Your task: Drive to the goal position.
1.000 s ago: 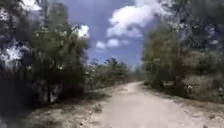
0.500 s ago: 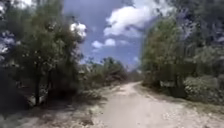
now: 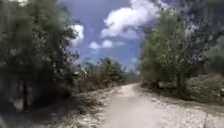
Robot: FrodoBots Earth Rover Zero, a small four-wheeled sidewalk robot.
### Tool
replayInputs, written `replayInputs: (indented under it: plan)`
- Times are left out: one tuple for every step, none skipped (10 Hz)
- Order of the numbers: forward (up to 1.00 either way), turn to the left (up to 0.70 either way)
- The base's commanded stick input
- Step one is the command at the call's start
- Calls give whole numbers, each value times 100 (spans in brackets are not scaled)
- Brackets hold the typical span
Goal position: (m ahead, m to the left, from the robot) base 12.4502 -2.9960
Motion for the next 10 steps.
replayInputs:
  plan:
    - [100, 0]
    - [100, 0]
    - [100, 0]
    - [100, 0]
    - [100, 0]
    - [100, 0]
    - [100, 0]
    - [100, 0]
    - [100, 0]
    - [100, 0]
